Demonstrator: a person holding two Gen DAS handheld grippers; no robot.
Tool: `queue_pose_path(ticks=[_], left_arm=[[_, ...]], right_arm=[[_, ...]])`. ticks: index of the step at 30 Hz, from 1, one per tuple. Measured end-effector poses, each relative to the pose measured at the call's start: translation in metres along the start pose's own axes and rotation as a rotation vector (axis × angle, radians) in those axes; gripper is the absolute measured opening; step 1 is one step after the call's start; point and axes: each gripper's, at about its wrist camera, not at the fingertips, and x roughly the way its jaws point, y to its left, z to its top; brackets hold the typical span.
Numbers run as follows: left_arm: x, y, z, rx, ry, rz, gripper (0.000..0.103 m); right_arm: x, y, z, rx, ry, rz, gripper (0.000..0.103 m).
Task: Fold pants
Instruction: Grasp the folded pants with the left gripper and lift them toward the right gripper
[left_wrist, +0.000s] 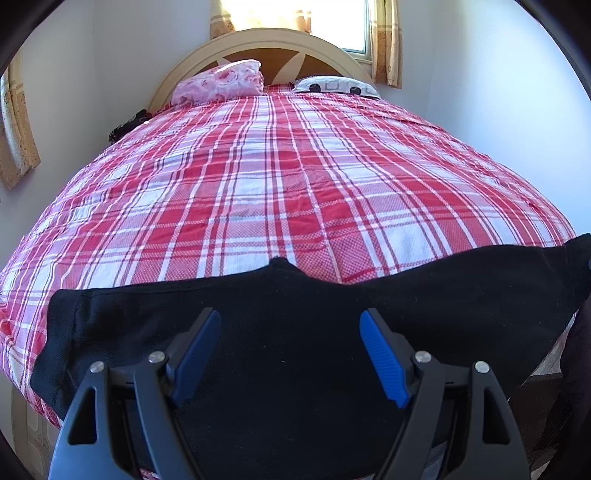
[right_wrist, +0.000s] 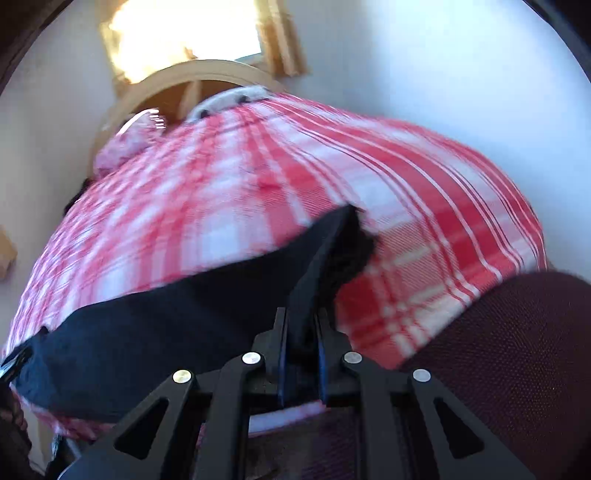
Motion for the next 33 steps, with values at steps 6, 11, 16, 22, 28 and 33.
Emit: queue_pose_path(ticks=[6,11,16,22,28,33], left_arm=[[0.003,0.012,-0.005,-0.033,0.011,-0.014,0.081],[0.000,0.028,-0.007,-0.060,0.002,-0.006,0.081],[0.004,0.042,-0.010,-0.095,0.014,-0.002,0.081],[0.008,0.039,-0.008,-0.082,0.014,-0.028,0.081],[0.002,0.001,0.007,-0.008,-0.009,-0.230,0.081],[0.014,-0.063,0.019,0.077,0.042,-0.468,0.081]], right_arm=[[-0.004,0.129,0.002,-0.427,-0.025,0.077,0.014],[0.021,0.197,-0.051,-0.658,0.024,0.160,0.014],[0.047,0.232,-0.108,-0.767,0.041,0.212,0.026],[0.037,0.230,-0.137,-0.669,0.081,0.566,0.075],[0.006,0.127,-0.077,-0.342,-0.065,0.519,0.075],[-0.013,0.024,-0.034,-0.050,-0.153,0.302,0.075]])
